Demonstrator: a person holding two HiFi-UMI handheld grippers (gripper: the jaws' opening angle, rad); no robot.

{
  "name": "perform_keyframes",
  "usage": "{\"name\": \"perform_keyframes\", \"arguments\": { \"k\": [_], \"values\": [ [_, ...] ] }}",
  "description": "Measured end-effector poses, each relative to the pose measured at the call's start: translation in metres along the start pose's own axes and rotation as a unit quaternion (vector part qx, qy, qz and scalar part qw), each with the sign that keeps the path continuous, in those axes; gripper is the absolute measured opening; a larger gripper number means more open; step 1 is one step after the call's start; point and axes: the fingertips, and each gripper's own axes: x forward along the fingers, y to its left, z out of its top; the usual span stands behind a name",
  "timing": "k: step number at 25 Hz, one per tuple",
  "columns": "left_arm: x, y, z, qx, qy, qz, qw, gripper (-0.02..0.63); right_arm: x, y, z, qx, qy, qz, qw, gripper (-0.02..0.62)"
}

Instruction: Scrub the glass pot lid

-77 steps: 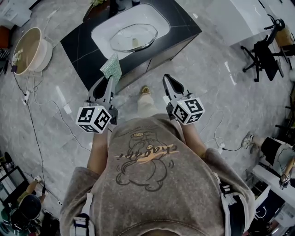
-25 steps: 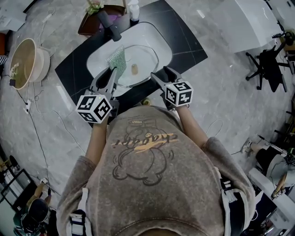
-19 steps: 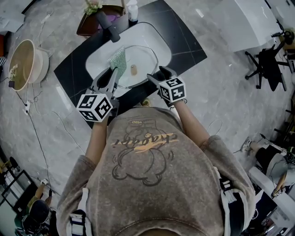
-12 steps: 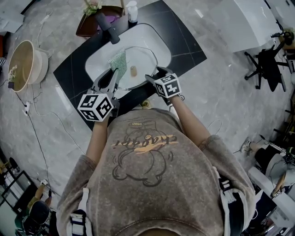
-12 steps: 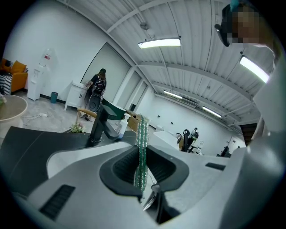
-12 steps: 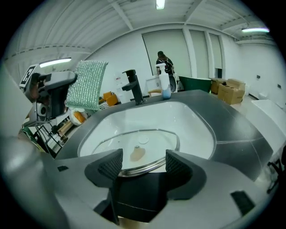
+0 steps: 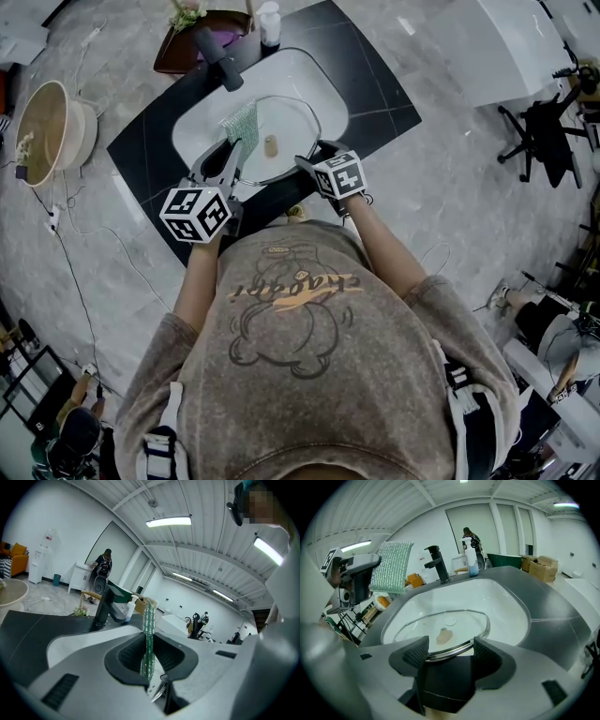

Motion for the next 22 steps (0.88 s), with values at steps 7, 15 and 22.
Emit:
{"name": "perform_keyframes", "arguments": {
  "k": [7,15,22],
  "values": [
    [0.025,-0.001,-0.015,0.025,0.041,-0.021,0.9986,0.060,0.000,0.000,0.002,-0.028,-0.016,0.000,0.999,0.290],
    [0.043,0.000,-0.031,0.033,0.073,-0.036,0.9962,0.060,0.001,0.004,0.008,-0.050,-0.030,0.016,0.998,0.288],
    [0.060,0.000,-0.046,0.064,0.115,-0.064,0.9892,0.061,0.001,0.003,0.002,-0.038,-0.013,0.018,0.999,0.288]
  ]
}}
